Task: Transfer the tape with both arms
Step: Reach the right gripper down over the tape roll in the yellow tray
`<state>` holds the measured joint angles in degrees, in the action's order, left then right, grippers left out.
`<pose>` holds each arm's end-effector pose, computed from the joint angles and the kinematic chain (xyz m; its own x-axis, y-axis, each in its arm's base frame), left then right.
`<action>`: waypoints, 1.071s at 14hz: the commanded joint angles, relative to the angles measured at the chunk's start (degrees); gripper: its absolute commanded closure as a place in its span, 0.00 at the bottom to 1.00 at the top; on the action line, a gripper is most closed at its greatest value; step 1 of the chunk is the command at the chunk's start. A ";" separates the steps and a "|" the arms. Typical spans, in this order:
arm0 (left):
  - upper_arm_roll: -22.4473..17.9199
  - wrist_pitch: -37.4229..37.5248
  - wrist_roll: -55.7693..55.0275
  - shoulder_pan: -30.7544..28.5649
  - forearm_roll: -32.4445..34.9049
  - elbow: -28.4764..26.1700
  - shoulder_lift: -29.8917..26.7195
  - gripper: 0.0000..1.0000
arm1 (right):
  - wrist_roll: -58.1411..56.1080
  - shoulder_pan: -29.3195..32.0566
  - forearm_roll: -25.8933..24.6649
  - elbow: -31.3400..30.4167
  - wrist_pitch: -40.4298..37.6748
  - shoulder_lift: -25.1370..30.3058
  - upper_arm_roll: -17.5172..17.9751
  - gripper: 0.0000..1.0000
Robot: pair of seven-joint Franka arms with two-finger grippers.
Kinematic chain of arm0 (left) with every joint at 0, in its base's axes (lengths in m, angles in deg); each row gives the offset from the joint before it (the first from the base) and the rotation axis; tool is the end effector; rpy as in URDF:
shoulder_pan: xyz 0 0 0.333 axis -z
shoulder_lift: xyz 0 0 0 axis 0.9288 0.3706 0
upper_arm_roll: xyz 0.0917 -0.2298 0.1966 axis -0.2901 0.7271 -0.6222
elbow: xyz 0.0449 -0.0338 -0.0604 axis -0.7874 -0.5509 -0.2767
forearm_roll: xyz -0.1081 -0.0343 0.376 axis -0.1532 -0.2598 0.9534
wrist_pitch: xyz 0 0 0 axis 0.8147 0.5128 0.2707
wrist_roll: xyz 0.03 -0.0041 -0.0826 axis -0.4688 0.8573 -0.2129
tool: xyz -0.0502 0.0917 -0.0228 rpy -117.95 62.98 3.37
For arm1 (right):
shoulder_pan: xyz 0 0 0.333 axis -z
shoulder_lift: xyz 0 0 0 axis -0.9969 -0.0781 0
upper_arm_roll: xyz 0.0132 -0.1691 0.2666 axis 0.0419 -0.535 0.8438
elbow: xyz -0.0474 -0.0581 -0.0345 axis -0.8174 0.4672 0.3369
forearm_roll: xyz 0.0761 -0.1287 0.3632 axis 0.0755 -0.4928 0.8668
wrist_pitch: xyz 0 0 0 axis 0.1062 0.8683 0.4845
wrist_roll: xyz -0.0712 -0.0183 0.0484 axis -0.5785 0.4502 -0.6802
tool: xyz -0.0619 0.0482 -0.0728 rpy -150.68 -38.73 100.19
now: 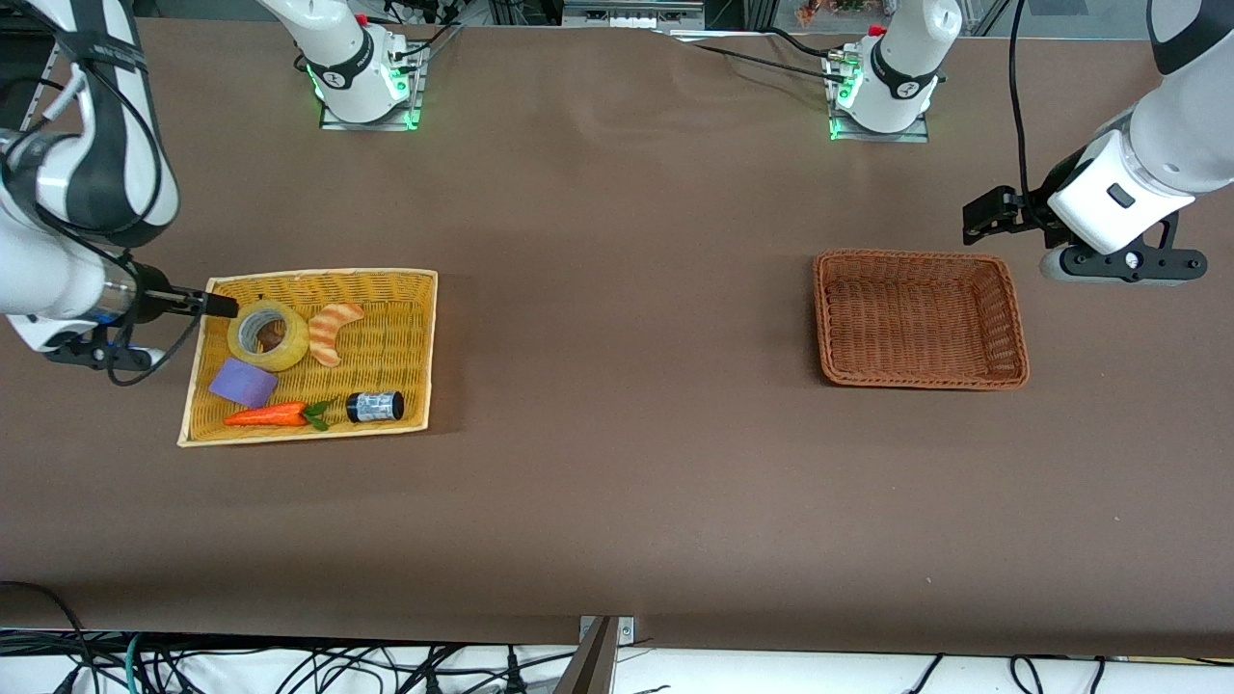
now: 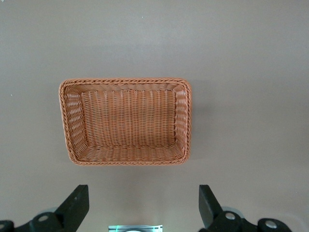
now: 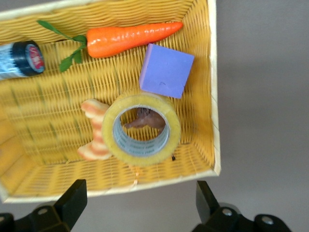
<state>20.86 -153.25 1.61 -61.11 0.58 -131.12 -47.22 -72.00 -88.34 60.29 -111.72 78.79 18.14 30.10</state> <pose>0.5588 -0.0759 0.5852 0.9871 -0.0154 -0.1592 -0.0125 -0.9997 0.0191 0.5854 -0.0585 0.3588 0.9699 -0.1132 -0.2158 -0.1040 -0.9931 0.0537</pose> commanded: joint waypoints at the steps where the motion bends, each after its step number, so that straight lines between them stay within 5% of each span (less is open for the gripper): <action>1: 0.01 1.36 -0.12 0.07 0.64 1.82 0.71 0.00 | -0.51 0.36 -0.09 -5.97 6.77 2.02 0.43 0.00; 4: 0.01 1.36 -0.03 -0.02 0.64 1.73 0.71 0.00 | 0.11 0.36 0.35 -11.51 14.42 2.01 0.52 0.00; 8: 0.01 1.36 -0.03 -0.02 0.64 1.73 0.71 0.00 | 0.11 -0.25 4.83 -12.05 15.58 1.75 0.61 0.00; 15: 0.01 1.36 -0.12 -0.02 0.64 1.73 0.71 0.00 | 5.29 -1.83 4.92 -17.13 23.91 1.31 2.37 0.00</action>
<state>20.83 -153.25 1.61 -61.12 0.58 -131.11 -47.22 -67.31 -90.26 64.59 -124.60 98.23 18.17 32.25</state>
